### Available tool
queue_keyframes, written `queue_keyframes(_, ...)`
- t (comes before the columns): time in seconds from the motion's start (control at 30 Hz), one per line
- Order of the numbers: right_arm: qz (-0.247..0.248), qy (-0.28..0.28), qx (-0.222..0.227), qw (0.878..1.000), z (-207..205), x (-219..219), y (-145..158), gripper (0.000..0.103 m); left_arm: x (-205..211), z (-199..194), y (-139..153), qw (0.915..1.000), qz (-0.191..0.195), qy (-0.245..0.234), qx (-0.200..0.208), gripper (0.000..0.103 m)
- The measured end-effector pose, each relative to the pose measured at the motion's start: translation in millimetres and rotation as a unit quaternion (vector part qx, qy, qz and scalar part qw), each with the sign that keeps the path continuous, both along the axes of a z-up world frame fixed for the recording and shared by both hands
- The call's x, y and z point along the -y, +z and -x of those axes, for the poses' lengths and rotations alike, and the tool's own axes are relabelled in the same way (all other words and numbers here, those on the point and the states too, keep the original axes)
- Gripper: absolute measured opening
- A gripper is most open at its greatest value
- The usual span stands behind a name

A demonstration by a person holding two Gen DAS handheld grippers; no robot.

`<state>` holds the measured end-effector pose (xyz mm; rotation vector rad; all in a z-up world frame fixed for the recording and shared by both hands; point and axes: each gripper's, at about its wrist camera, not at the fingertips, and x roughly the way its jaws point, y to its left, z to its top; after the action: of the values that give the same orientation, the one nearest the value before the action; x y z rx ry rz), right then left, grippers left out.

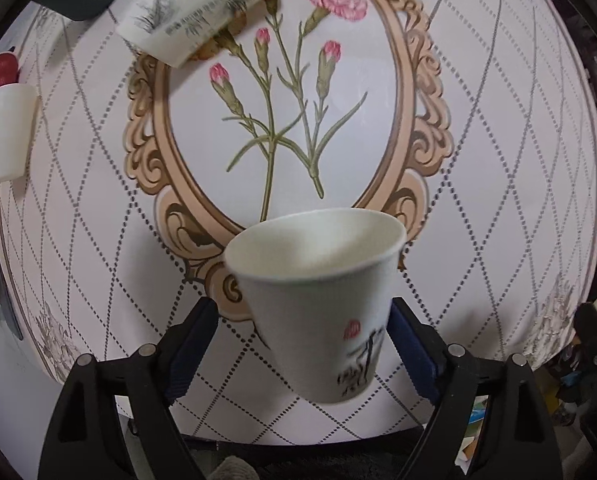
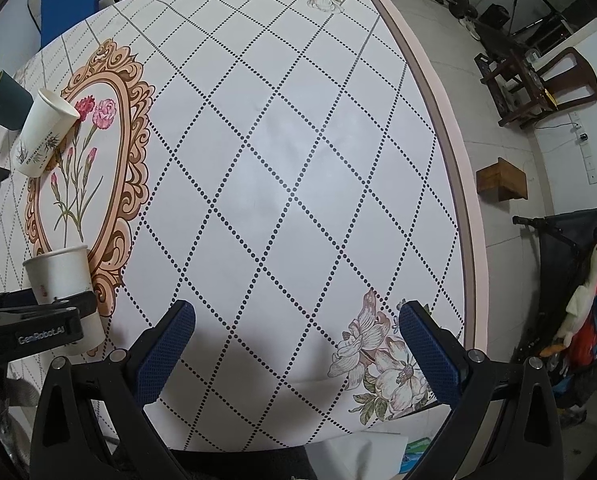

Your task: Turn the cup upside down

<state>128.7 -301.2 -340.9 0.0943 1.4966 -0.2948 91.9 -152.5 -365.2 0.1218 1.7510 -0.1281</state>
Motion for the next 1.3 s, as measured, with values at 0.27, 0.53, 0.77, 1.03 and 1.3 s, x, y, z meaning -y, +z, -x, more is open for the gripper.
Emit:
queue_keyframes(0.27, -0.011, 0.013, 0.022, 1.0, 9.3, -7.8, 15.8, 0.103, -21.8, 29.8, 69.7, 0.9971, 0.017, 0.035, 0.065, 0.085)
queue_keyframes(0.53, -0.058, 0.052, 0.033, 0.996, 27.9, -45.7, 15.7, 0.103, -58.6, 44.4, 71.4, 0.9921, -0.017, 0.085, 0.091, 0.085)
queue_keyframes(0.77, -0.062, 0.108, 0.034, 0.992, 46.0, -88.3, 17.9, 0.103, -94.4, 79.7, 65.8, 0.988, -0.058, 0.1, 0.102, 0.085)
queue_keyframes(1.03, -0.054, 0.147, 0.014, 0.988, 43.9, -124.7, 22.7, 0.103, -150.8, 88.3, 52.2, 0.9853, -0.049, 0.14, 0.085, 0.085)
queue_keyframes(1.3, 0.074, 0.394, -0.007, 0.916, 36.4, -183.8, 37.0, 0.103, -172.1, 72.5, 41.0, 0.9825, -0.044, 0.145, 0.108, 0.09)
